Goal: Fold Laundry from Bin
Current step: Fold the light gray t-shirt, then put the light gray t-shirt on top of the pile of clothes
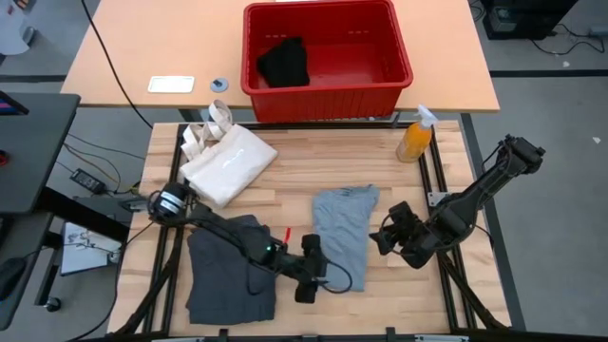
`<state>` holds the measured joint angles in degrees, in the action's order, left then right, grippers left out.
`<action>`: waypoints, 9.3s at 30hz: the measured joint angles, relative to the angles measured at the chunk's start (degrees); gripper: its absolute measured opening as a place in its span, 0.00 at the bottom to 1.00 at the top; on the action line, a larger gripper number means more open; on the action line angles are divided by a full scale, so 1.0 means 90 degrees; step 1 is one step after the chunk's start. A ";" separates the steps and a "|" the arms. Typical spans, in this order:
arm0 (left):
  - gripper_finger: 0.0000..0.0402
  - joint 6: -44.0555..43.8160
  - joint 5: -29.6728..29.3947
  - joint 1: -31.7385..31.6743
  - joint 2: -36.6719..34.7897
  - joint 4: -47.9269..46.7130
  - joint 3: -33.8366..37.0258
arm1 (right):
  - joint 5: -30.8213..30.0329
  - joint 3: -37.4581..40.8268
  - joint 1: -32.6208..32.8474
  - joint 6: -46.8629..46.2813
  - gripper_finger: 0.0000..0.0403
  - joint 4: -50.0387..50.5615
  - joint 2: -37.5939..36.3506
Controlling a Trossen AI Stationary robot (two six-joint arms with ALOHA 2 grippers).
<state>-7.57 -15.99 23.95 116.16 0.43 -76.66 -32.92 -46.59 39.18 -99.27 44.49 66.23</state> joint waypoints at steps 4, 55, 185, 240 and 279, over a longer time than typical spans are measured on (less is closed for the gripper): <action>0.71 0.1099 -0.0005 -0.0121 0.0198 -0.0157 0.0002 | -0.0010 0.0000 0.0003 -0.0028 0.63 -0.0172 0.0161; 0.03 -0.0598 0.1911 -0.1129 -0.1277 -0.2048 0.0007 | -0.1176 0.0601 0.1242 -0.2869 0.63 -0.5169 0.2310; 0.68 -0.3298 0.5384 -0.1931 -0.1993 -0.2350 -0.0004 | -0.1924 -0.0053 -0.0742 0.4095 0.51 -0.6817 0.5373; 0.02 -0.2400 0.5525 -0.3928 -0.1999 -0.0360 0.2797 | -0.1466 -0.0053 -0.1046 0.4562 0.51 -0.7674 0.5345; 0.02 -0.4872 0.1880 -0.0561 -0.5878 -0.5222 0.1069 | 0.1876 -0.3204 -0.2292 0.8864 0.46 -0.8468 0.4970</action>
<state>-51.41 0.93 18.90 63.26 -46.57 -67.05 -16.04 -75.42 18.56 -19.49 -31.72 110.95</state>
